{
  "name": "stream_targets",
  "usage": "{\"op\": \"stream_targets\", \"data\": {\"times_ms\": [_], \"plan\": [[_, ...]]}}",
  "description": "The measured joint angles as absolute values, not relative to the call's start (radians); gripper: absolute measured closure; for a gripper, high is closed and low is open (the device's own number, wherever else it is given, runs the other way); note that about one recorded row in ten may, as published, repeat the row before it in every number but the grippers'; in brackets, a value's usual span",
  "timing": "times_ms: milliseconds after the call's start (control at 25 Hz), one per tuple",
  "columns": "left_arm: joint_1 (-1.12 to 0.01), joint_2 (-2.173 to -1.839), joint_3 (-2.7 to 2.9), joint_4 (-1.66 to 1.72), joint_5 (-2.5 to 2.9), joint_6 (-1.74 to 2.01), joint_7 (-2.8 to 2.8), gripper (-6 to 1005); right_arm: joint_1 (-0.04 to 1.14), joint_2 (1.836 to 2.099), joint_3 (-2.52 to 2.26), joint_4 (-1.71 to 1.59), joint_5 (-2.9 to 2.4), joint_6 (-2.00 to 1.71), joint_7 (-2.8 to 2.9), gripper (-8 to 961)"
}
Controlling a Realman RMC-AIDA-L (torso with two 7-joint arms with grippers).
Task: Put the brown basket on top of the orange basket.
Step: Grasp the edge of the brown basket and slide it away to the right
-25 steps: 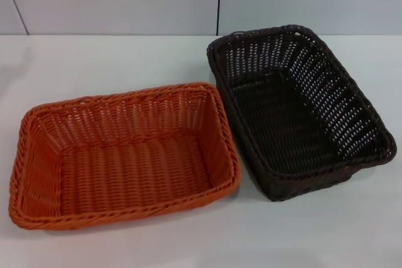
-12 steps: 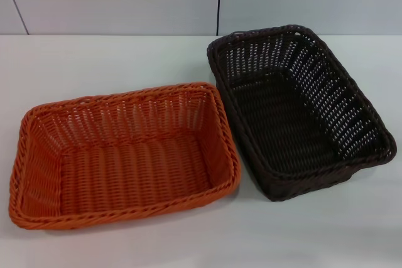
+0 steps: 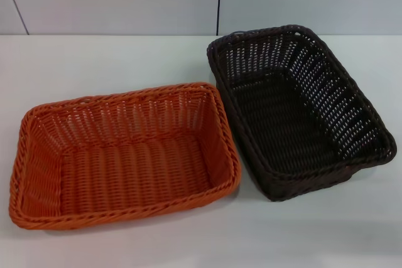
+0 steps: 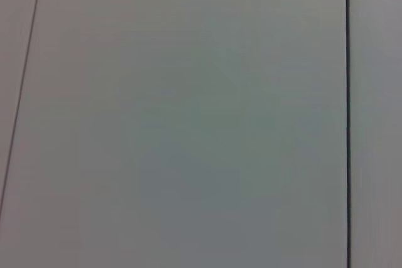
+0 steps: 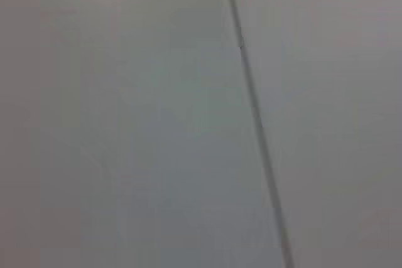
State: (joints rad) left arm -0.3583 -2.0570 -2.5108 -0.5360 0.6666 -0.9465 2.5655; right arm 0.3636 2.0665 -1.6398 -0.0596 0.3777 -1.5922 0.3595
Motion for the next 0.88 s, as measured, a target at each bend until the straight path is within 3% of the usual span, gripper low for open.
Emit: {"op": "stream_targets", "data": {"times_ms": [320, 880], "plan": [[-0.347, -2.054, -2.502, -0.515, 0.669, -0.987, 2.565, 239, 0.346, 2.073, -1.512, -0.039, 0.457, -1.612, 0.37, 311], [-0.359, -2.06, -2.507, -0.492, 0.66, -0.981, 2.562, 239, 0.354, 2.075, -1.31, -0.183, 0.602, -1.322, 0.065, 313]]}}
